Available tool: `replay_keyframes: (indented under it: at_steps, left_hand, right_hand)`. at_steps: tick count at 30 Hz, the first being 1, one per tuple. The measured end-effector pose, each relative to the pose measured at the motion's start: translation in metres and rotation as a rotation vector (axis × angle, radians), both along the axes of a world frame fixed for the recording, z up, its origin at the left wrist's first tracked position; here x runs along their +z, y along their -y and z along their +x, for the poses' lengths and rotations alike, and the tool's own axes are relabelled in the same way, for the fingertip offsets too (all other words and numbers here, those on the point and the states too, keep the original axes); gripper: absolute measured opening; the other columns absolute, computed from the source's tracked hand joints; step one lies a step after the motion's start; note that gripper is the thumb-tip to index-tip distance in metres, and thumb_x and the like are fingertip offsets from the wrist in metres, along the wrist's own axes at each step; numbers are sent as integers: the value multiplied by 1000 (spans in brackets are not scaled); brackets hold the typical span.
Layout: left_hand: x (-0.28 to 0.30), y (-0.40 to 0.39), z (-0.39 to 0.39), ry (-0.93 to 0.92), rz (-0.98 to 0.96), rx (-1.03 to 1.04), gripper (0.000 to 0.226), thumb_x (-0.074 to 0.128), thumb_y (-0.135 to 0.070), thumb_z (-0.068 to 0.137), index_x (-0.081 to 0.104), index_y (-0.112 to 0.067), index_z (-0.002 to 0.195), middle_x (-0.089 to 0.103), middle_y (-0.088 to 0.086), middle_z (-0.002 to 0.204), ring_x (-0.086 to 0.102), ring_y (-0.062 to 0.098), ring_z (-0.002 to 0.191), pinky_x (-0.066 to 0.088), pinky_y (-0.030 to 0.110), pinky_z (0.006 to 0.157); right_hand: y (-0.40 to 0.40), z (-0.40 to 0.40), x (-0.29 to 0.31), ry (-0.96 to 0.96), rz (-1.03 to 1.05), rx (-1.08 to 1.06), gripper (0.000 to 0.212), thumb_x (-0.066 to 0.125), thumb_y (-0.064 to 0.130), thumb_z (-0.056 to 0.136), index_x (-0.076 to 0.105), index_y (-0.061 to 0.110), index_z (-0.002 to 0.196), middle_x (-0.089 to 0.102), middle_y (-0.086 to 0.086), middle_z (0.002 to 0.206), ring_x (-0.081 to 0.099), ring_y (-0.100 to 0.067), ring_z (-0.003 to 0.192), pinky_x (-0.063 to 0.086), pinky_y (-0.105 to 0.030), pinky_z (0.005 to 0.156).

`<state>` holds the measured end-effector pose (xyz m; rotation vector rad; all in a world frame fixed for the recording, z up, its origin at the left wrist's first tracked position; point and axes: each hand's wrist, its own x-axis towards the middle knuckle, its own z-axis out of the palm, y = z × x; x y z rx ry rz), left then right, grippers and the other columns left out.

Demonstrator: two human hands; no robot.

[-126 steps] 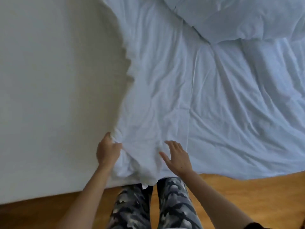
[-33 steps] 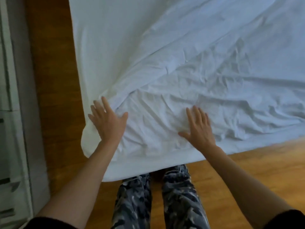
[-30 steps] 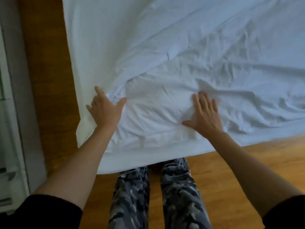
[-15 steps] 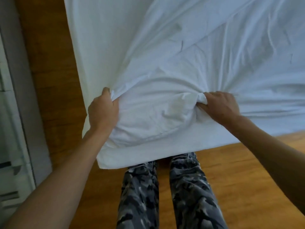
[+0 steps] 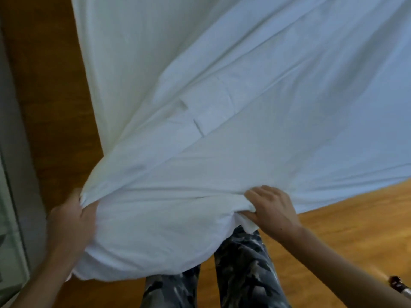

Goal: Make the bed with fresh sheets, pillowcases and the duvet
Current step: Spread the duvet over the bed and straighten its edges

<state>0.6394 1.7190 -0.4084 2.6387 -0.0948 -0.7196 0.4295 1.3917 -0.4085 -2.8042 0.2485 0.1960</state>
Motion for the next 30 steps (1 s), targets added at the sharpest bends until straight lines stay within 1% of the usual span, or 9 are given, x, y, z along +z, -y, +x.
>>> replay_keyframes:
  at_steps: [3,5,6,10,14,18,21,25,30]
  left_hand:
    - [-33,13,5,-116,103,60,13,50,-26,98,52,-15,106,59,11,91,58,40,87,44,44,73]
    - [-48,26,3,-208,144,227,35,51,-27,97,45,-14,129,58,17,116,56,43,105,43,45,81]
    - [-52,32,1,-180,134,280,40,53,-24,96,43,-13,133,56,19,124,54,43,110,45,47,86]
    - [-46,53,-12,66,108,294,56,61,-8,86,40,-3,138,49,23,134,47,41,122,41,52,101]
    - [-14,77,-33,152,93,169,53,59,-4,86,42,-1,136,48,25,133,45,40,124,39,51,105]
    - [37,101,-63,61,160,30,65,60,-6,86,32,-3,145,35,24,147,34,38,135,30,49,111]
    - [84,128,-85,-18,148,-99,64,60,-8,86,35,-3,144,36,25,146,35,39,134,32,49,111]
    - [145,160,-109,-92,170,-387,55,56,-12,88,40,-5,140,40,19,145,40,35,129,37,44,106]
    - [187,201,-132,-148,107,-657,47,51,-17,93,42,-9,139,40,13,144,41,29,127,39,40,100]
  right_hand:
    - [-8,-2,-41,-239,-14,57,38,70,50,66,57,15,75,57,-2,73,57,-22,63,46,-30,54]
    - [-14,0,-59,-453,-10,46,63,86,51,40,58,13,83,58,-5,80,59,-26,68,50,-33,57]
    - [-18,2,-62,-481,-6,19,69,85,54,38,58,13,86,59,-6,83,59,-27,71,50,-34,59]
    - [-22,5,-47,-457,92,2,66,61,63,75,53,9,112,54,-11,112,51,-31,99,45,-40,82]
    - [-18,1,-11,-576,187,-47,55,47,54,91,46,9,123,47,-12,123,44,-30,111,40,-37,91]
    - [-9,-10,46,-672,274,-176,50,43,47,96,45,9,128,48,-14,127,43,-32,117,41,-40,94]
    - [-1,-26,101,-692,303,-245,47,41,46,97,45,10,127,47,-14,128,42,-33,118,41,-42,93]
    - [17,-58,180,-614,281,-336,43,42,43,97,47,10,124,49,-15,125,45,-33,116,42,-43,90]
    - [46,-120,246,-446,301,-684,41,43,43,97,50,15,125,53,-8,124,49,-29,115,43,-39,86]
